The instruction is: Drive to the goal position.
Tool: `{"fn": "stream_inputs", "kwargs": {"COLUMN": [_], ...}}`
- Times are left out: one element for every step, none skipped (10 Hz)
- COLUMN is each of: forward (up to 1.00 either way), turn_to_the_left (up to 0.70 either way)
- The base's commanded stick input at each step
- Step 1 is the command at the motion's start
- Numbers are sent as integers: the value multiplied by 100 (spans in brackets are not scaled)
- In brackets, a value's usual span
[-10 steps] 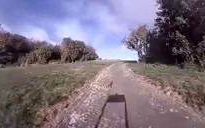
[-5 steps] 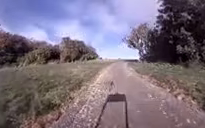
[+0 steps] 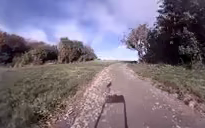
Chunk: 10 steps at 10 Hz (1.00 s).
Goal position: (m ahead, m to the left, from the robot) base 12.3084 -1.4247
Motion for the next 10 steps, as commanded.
{"fn": "stream_inputs", "kwargs": {"forward": [70,70,70,70,70,70,70,70,70,70], "turn_to_the_left": [-14,-14,-14,-14,-10,-6,0,0,0,0]}}
